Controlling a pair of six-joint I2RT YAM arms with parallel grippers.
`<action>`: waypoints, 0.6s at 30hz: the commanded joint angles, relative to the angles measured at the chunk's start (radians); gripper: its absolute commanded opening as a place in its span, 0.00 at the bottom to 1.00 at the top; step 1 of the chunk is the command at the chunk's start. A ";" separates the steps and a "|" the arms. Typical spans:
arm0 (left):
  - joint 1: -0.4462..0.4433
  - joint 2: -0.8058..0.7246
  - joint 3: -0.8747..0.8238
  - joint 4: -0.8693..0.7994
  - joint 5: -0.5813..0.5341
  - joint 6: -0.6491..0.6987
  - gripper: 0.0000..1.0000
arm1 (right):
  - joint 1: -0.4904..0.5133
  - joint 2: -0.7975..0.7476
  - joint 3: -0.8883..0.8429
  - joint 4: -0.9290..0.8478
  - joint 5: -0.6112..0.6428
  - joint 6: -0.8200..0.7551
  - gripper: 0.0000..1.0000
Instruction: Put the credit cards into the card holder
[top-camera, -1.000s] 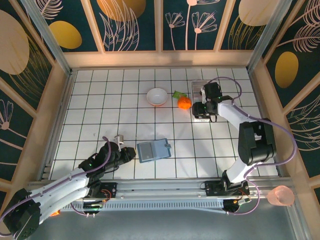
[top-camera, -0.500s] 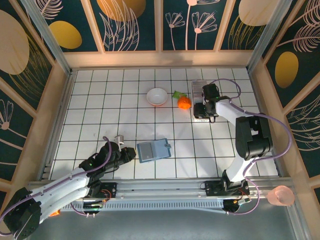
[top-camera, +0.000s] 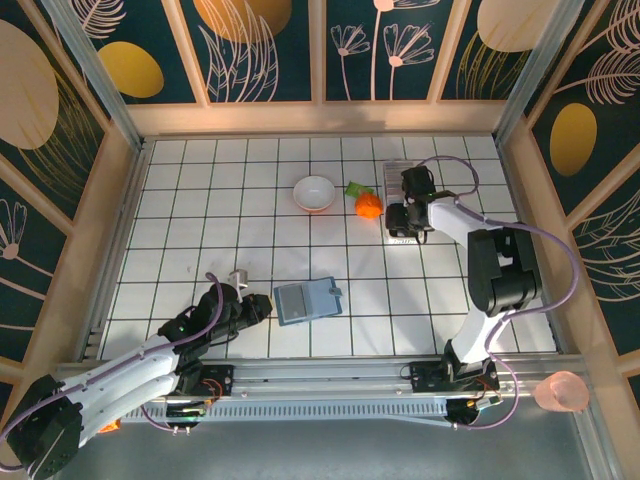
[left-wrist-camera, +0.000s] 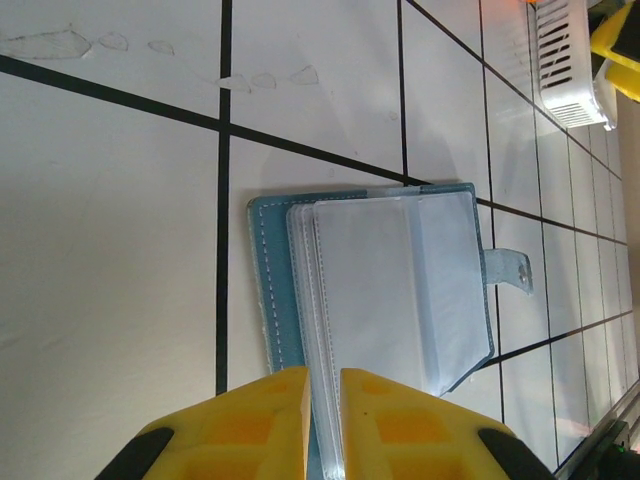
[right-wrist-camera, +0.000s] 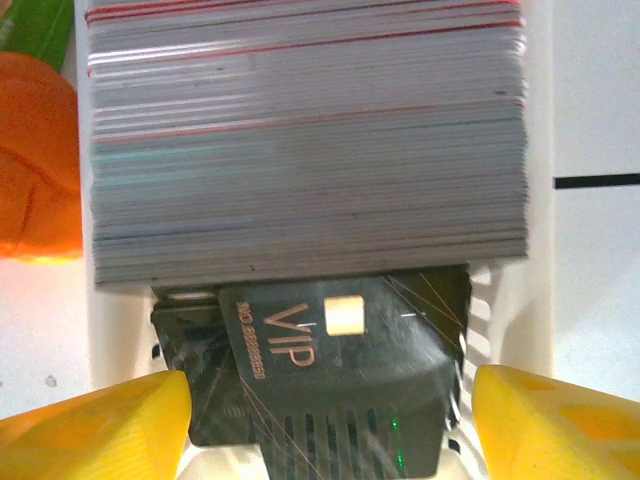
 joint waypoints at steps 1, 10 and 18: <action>-0.002 0.002 -0.018 0.026 0.014 -0.007 0.16 | 0.018 0.029 0.032 0.021 0.053 0.018 0.74; -0.001 0.002 -0.021 0.032 0.015 -0.009 0.16 | 0.074 0.082 0.070 -0.004 0.246 0.053 0.74; -0.002 0.005 -0.025 0.040 0.014 -0.008 0.16 | 0.110 0.107 0.068 -0.023 0.317 0.084 0.70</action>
